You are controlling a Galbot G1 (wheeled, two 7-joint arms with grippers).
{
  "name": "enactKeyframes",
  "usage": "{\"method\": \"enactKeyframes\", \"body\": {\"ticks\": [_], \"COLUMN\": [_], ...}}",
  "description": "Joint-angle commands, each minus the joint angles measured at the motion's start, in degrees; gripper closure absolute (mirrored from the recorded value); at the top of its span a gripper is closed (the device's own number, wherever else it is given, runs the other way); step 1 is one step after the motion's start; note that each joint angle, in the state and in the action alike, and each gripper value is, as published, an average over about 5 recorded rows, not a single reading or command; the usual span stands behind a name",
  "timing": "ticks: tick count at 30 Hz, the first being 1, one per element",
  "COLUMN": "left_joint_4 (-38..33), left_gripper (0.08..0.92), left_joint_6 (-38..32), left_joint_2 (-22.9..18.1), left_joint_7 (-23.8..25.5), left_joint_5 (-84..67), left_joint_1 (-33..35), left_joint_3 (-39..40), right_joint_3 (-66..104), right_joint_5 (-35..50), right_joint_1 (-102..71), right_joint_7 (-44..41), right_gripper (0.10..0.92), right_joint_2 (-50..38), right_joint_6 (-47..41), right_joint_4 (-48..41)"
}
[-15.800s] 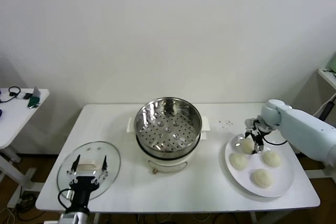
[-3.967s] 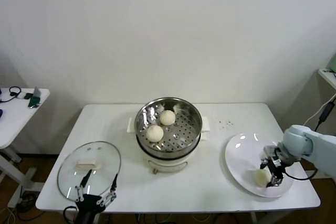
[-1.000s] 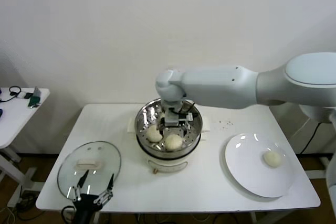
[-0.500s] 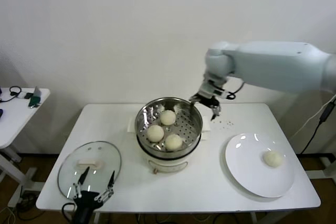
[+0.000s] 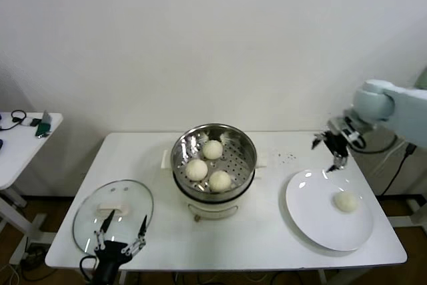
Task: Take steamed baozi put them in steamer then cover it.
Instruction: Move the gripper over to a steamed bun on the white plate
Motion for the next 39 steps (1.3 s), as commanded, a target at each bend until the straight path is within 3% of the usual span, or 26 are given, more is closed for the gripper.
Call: {"method": "enactKeyframes", "body": {"ticks": [1, 9, 23, 39], "left_joint_4": [-0.2, -0.1, 0.5, 0.6], "left_gripper": [0.177, 0.177, 0.177, 0.177], "left_joint_6": [0.4, 0.3, 0.4, 0.7], "left_joint_2": [-0.4, -0.8, -1.2, -1.0], "left_joint_7": [0.0, 0.0, -0.1, -0.1], "left_joint_5": [0.7, 1.4, 2.1, 2.2], "left_joint_1": [0.2, 0.9, 1.5, 1.1], "left_joint_3": [-0.1, -0.3, -0.3, -0.6], "right_joint_3": [22.3, 32.3, 33.9, 32.5], "right_joint_5": [-8.8, -13.0, -15.7, -16.0], "right_joint_1": [-25.3, -35.6, -36.9, -36.7], "right_joint_7": [-0.9, -0.5, 0.2, -1.0], "right_gripper": [0.203, 0.203, 0.203, 0.203], "right_joint_2": [-11.8, -9.1, -0.6, 2.3], "right_joint_6": [-3.5, -1.4, 0.1, -0.2], "right_joint_4": [-3.8, -9.9, -18.2, -19.4]}}
